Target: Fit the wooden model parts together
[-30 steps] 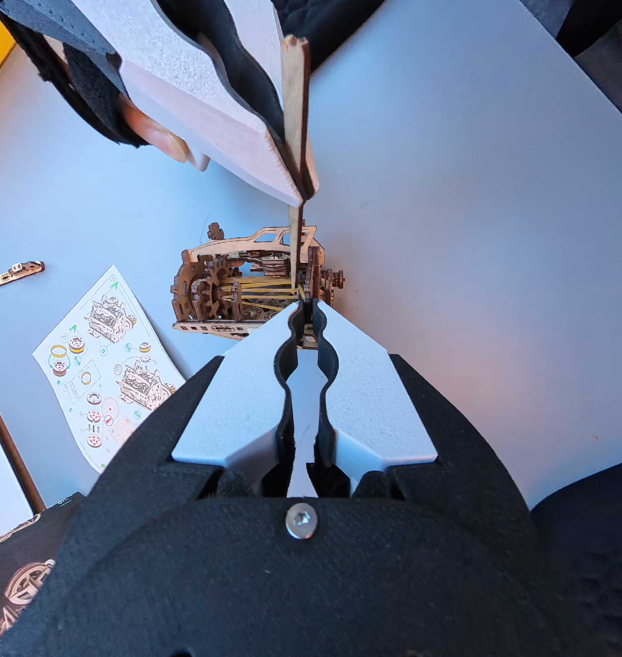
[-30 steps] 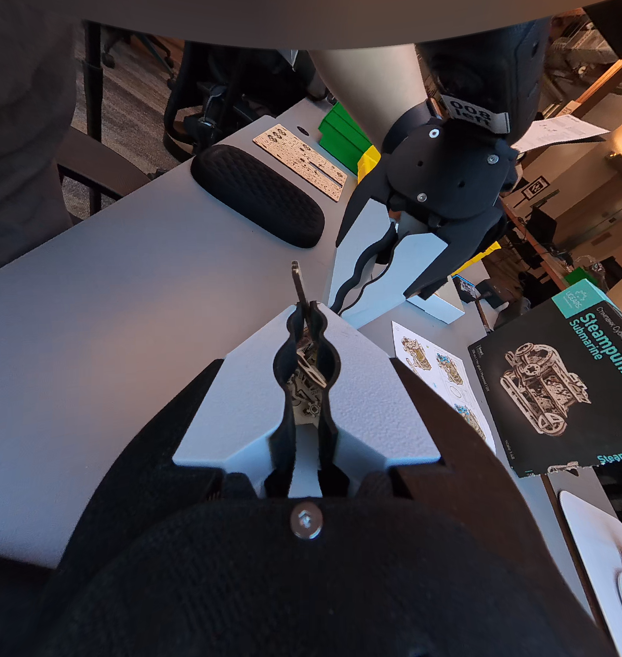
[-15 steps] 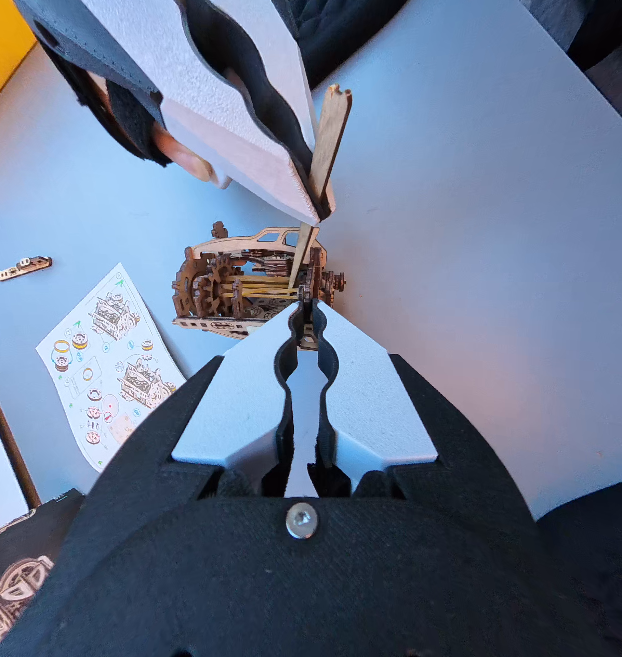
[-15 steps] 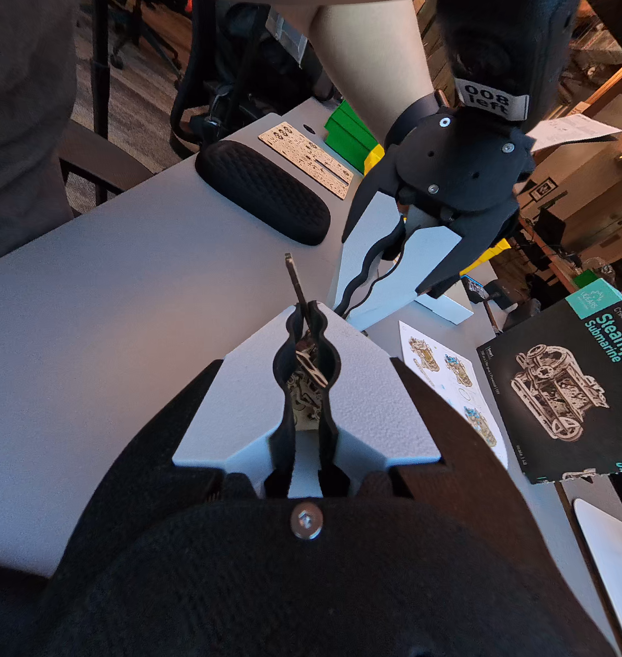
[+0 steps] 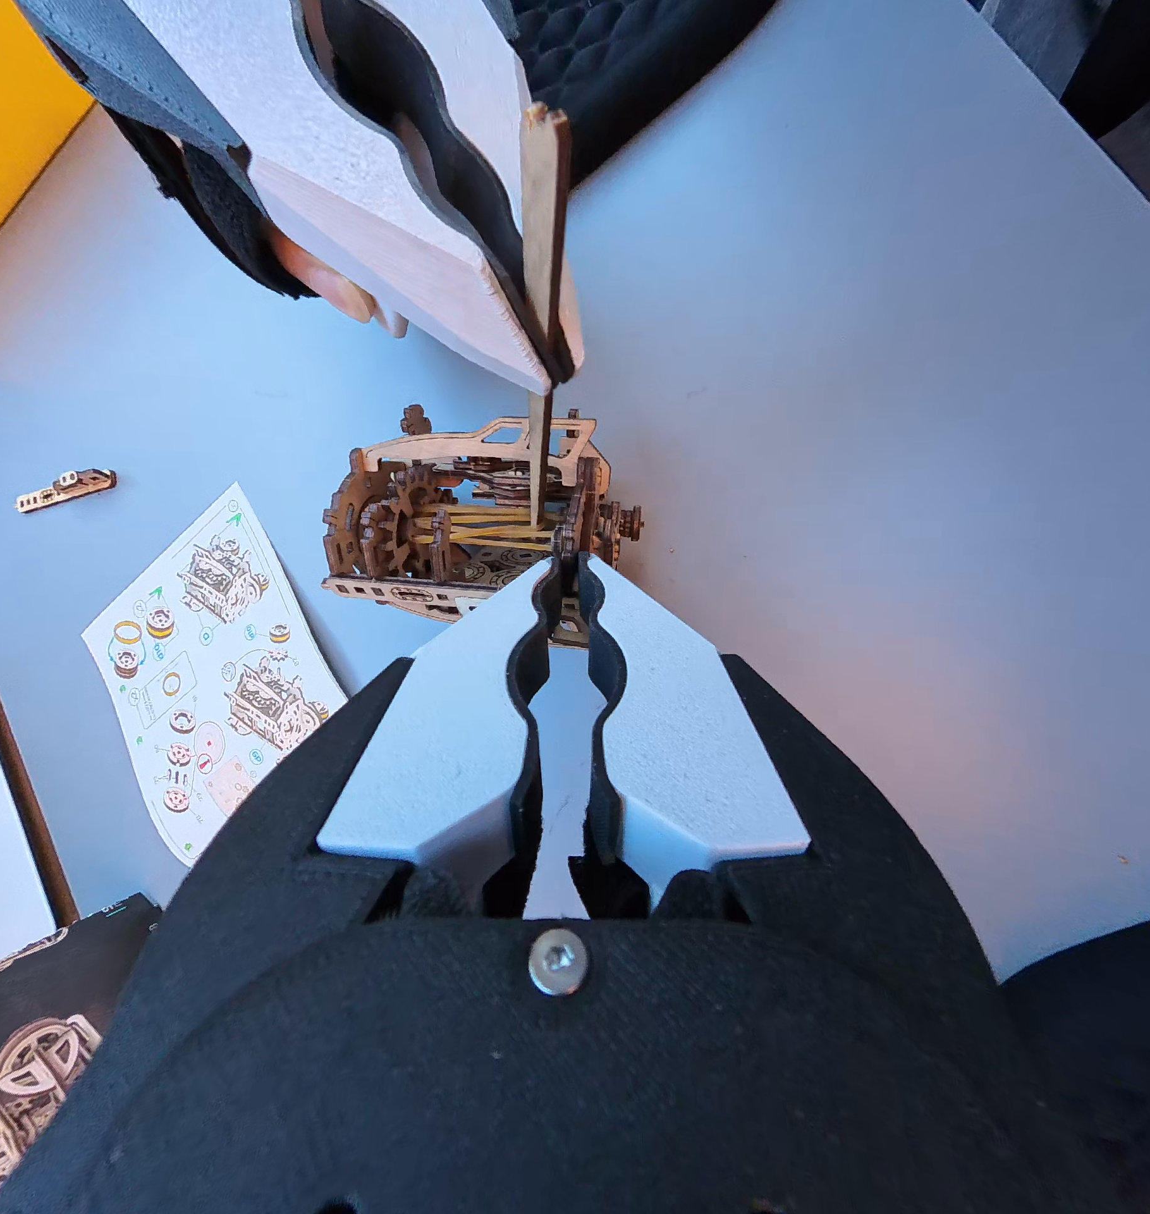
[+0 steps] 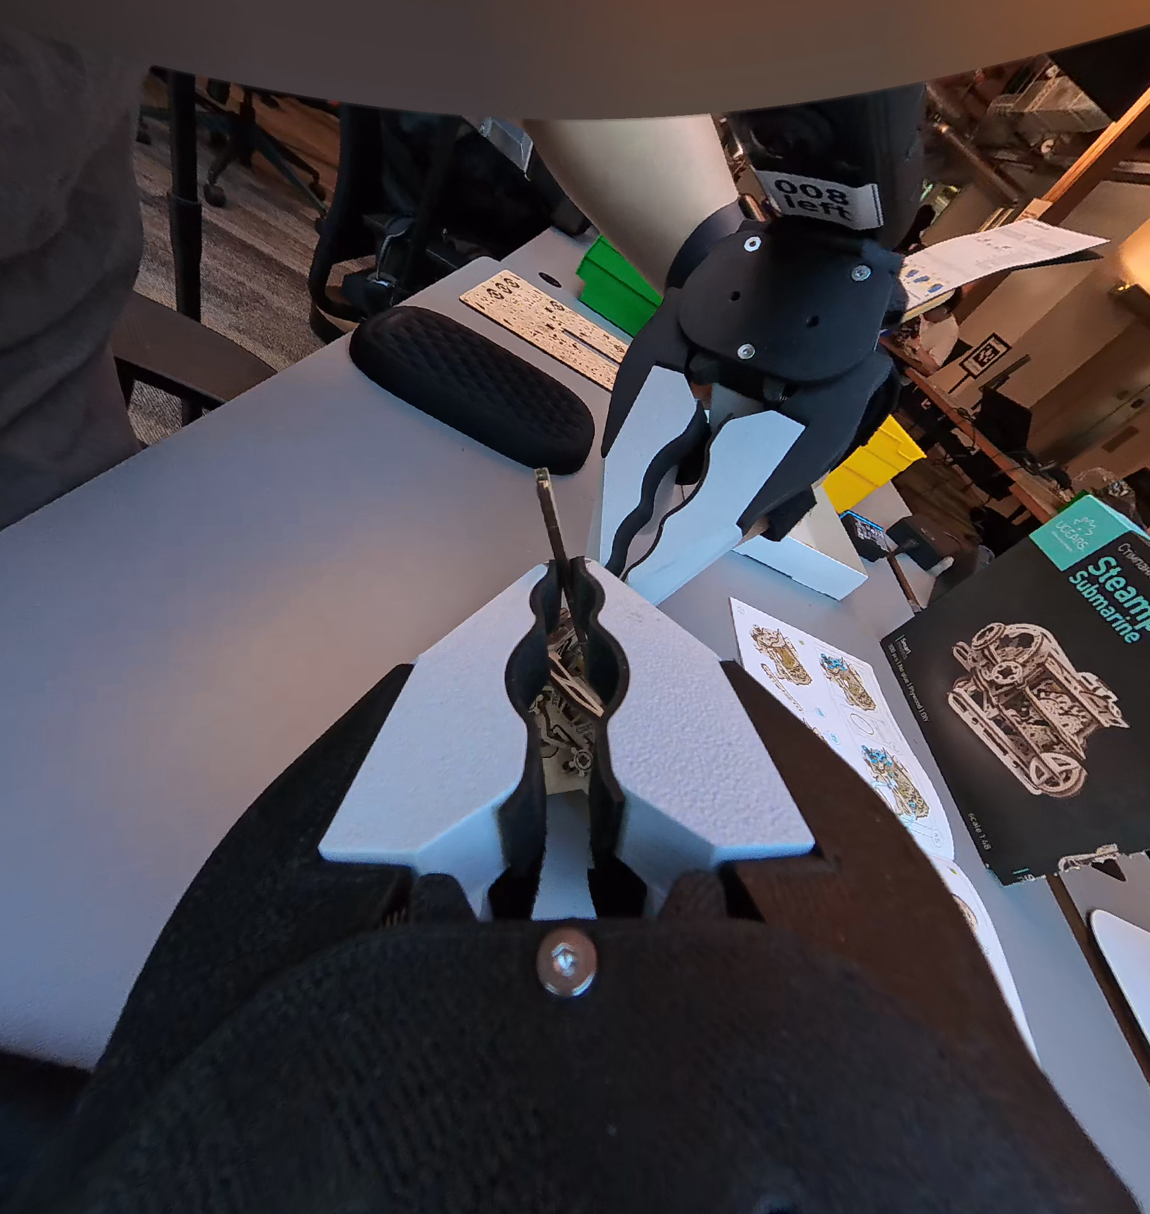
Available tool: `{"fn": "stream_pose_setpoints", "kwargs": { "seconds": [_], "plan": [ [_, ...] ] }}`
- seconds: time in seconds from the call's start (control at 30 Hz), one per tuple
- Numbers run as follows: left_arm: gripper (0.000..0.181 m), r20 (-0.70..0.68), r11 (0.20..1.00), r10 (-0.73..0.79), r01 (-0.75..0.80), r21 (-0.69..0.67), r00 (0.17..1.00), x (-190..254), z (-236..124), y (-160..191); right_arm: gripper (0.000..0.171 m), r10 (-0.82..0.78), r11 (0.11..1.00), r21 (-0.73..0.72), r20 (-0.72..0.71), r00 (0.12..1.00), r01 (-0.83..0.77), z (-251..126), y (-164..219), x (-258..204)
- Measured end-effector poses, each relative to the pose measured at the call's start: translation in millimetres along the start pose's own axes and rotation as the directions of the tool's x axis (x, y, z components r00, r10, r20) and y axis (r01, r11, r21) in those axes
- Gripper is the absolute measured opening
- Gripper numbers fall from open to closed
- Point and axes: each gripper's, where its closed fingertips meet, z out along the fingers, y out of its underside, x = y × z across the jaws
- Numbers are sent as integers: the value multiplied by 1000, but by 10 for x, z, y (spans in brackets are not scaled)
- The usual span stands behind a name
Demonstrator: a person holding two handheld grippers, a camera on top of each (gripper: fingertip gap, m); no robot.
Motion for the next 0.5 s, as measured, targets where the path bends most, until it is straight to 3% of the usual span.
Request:
{"fn": "stream_pose_setpoints", "kwargs": {
  "seconds": [0.5],
  "plan": [
    [3,38,1000,-1,1,0,999,-17,10,-13,0,129,988,84,-3,992,-128,-52,-143,72]
  ]
}}
